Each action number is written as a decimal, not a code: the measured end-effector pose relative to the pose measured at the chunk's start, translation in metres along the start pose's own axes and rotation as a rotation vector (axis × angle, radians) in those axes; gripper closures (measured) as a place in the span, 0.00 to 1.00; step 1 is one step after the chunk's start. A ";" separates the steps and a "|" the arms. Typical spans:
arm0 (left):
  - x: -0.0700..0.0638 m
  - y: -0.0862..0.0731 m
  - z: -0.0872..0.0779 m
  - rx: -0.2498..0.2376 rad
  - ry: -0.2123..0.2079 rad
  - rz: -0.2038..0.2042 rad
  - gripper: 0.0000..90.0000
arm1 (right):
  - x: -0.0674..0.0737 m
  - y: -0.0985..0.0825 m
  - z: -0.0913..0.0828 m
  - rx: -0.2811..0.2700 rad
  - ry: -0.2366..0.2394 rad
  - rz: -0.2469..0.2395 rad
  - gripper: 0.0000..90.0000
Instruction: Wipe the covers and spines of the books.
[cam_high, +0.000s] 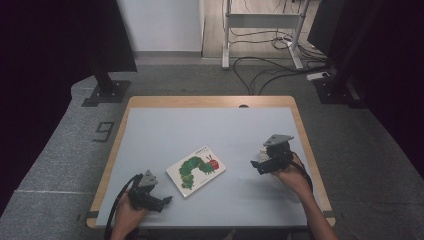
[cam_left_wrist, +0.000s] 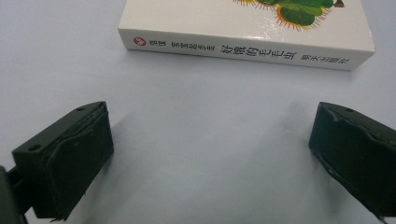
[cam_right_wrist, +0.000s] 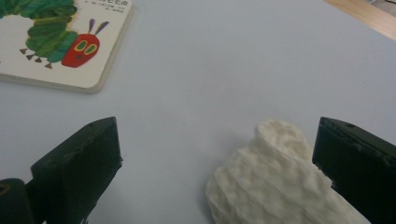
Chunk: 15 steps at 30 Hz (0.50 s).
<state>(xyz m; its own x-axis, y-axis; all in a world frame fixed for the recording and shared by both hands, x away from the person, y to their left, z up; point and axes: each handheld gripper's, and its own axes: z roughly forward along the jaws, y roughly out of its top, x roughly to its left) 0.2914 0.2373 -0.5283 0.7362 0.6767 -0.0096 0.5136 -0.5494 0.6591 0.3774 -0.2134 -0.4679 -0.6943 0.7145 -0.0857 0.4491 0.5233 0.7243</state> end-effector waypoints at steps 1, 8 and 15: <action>0.000 0.000 0.000 0.001 0.000 0.000 0.00 | 0.002 0.002 0.002 0.000 0.005 0.000 0.01; 0.000 0.006 0.005 0.000 -0.002 0.007 0.00 | 0.016 0.013 0.019 0.009 0.047 -0.022 0.01; -0.001 0.013 0.011 -0.001 -0.014 0.021 0.00 | 0.030 0.023 0.036 0.013 0.097 -0.053 0.01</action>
<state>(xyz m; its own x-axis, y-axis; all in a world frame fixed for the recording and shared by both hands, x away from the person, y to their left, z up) 0.3021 0.2239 -0.5281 0.7526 0.6585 -0.0063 0.4980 -0.5628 0.6597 0.3873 -0.1632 -0.4785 -0.7680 0.6379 -0.0565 0.4174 0.5655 0.7113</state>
